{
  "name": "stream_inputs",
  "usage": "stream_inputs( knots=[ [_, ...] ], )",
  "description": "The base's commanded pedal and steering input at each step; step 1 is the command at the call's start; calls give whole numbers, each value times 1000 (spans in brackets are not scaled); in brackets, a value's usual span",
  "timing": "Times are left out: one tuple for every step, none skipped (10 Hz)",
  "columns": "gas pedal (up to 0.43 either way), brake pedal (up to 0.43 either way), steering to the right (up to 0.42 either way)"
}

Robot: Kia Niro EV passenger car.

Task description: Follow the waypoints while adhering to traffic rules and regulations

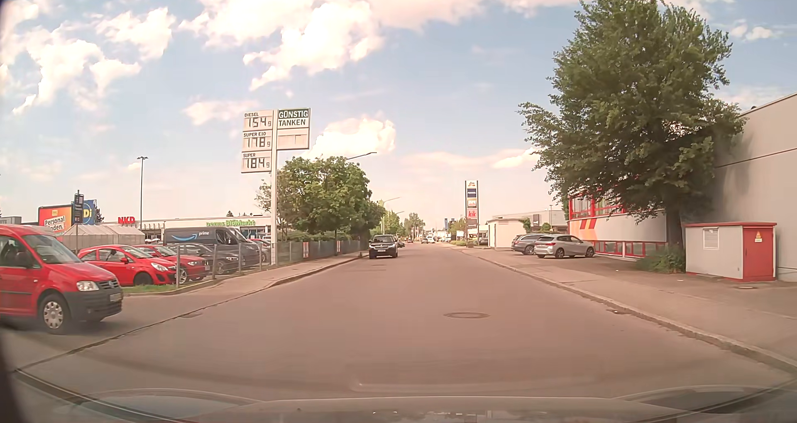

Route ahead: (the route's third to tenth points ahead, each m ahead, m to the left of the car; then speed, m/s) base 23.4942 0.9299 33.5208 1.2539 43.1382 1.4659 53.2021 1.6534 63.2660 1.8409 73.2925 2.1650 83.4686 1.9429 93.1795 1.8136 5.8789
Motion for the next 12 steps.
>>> stream_inputs(
  knots=[
    [248,18,78],
    [268,18,71],
    [268,18,67],
    [287,18,63],
    [287,18,57],
    [287,18,51],
    [287,18,47],
    [287,18,41],
    [287,18,28],
    [287,18,14],
    [287,18,9],
    [287,18,6]
  ],
)
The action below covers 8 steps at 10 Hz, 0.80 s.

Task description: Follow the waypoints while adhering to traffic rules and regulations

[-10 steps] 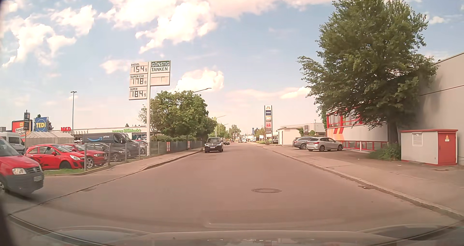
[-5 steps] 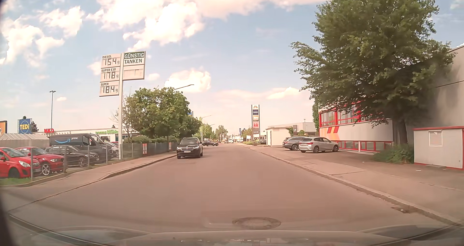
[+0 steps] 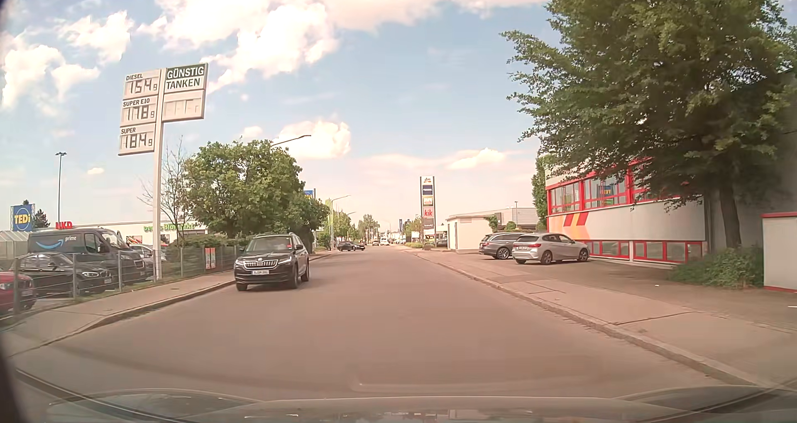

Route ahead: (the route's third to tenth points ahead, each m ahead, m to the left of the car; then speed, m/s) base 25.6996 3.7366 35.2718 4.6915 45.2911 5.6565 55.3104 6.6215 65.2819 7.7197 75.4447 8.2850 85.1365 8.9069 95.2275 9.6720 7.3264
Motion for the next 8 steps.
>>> stream_inputs(
  knots=[
    [287,18,6],
    [280,18,5],
    [280,18,6],
    [280,18,0],
    [280,18,-8],
    [280,18,-12],
    [280,18,-15],
    [280,18,-22]
  ],
)
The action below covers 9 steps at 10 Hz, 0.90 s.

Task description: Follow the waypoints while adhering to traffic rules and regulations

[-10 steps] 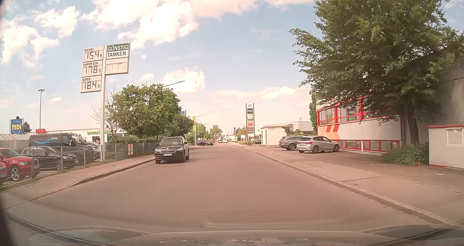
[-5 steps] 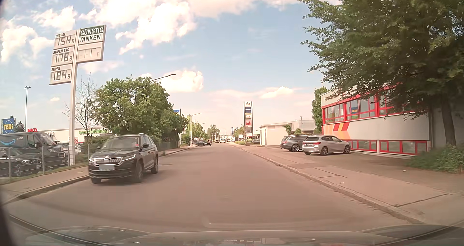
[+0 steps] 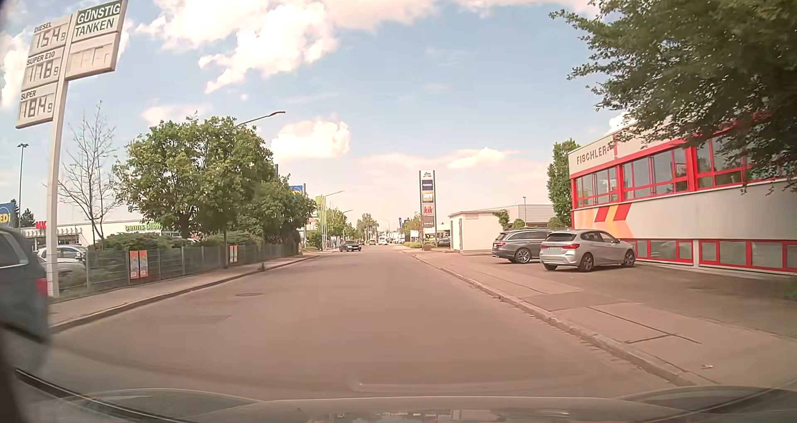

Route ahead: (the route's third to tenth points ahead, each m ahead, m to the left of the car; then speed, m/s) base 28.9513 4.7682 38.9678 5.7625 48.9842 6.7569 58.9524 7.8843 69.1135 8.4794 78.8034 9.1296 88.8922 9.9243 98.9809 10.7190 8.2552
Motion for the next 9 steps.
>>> stream_inputs(
  knots=[
    [280,18,-26],
    [260,18,-27],
    [228,18,-28],
    [228,18,-30],
    [228,18,-31],
    [228,18,-31],
    [228,18,-31],
    [220,18,-30],
    [220,18,-29]
  ],
)
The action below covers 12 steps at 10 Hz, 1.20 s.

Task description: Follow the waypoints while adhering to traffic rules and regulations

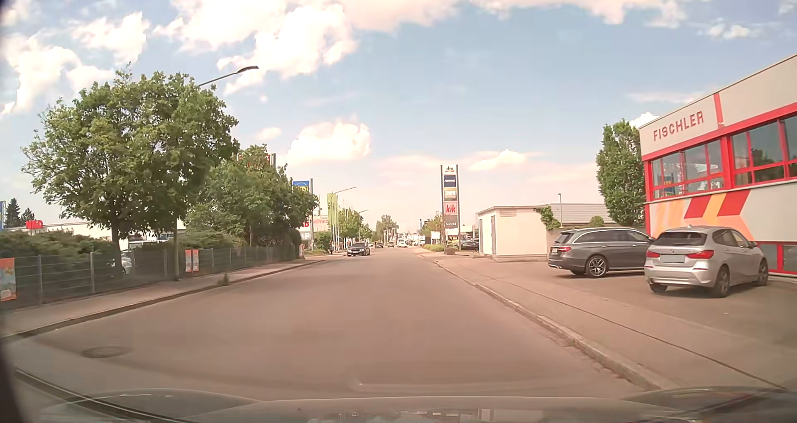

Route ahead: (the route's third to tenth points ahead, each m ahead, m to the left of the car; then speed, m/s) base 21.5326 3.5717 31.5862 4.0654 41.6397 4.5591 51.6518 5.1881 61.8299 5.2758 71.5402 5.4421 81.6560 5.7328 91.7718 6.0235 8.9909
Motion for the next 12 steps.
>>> stream_inputs(
  knots=[
    [197,18,-23],
    [79,18,-20],
    [67,18,-20],
    [67,18,-20],
    [87,18,-20],
    [130,18,-20],
    [130,18,-20],
    [130,18,-20],
    [130,18,-19],
    [130,18,-14],
    [130,18,-11],
    [130,18,-11]
  ],
)
